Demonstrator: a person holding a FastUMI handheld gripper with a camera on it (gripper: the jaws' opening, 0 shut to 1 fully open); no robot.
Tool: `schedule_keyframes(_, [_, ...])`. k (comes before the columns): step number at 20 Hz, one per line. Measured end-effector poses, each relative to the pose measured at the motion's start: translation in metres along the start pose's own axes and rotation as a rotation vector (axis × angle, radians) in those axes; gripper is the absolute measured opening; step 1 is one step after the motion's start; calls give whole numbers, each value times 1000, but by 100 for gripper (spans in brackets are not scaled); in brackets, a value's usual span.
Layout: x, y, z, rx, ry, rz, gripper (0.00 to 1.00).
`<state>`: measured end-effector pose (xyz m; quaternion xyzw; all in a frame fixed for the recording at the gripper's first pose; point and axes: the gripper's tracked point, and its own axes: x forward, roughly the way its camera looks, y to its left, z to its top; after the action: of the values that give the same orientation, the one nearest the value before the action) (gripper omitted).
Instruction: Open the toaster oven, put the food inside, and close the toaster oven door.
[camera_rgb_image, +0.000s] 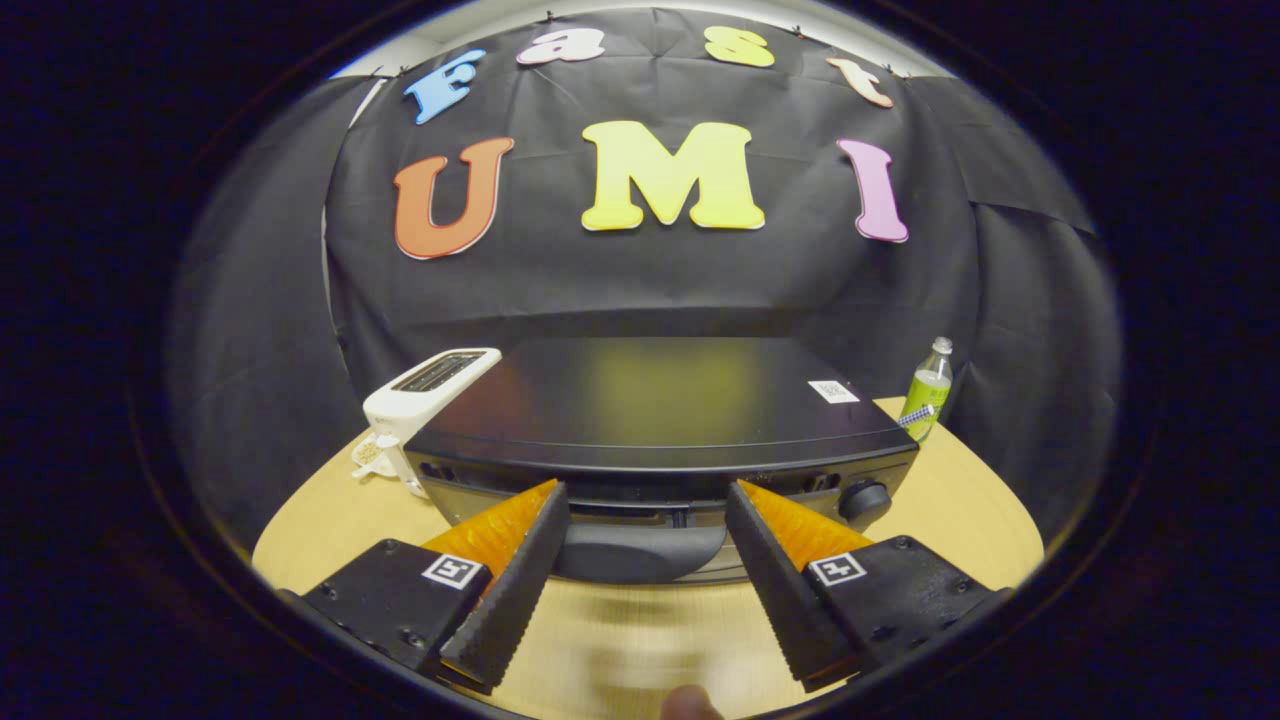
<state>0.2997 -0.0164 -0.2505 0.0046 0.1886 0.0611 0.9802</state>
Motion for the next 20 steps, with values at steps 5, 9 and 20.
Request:
schedule_keyframes(5, [-37,-1,-36,-16,43,-4,100])
schedule_keyframes(9, [-52,1,-71,-40,91,6,100])
schedule_keyframes(20, [-84,1,-78,-20,192,172,100])
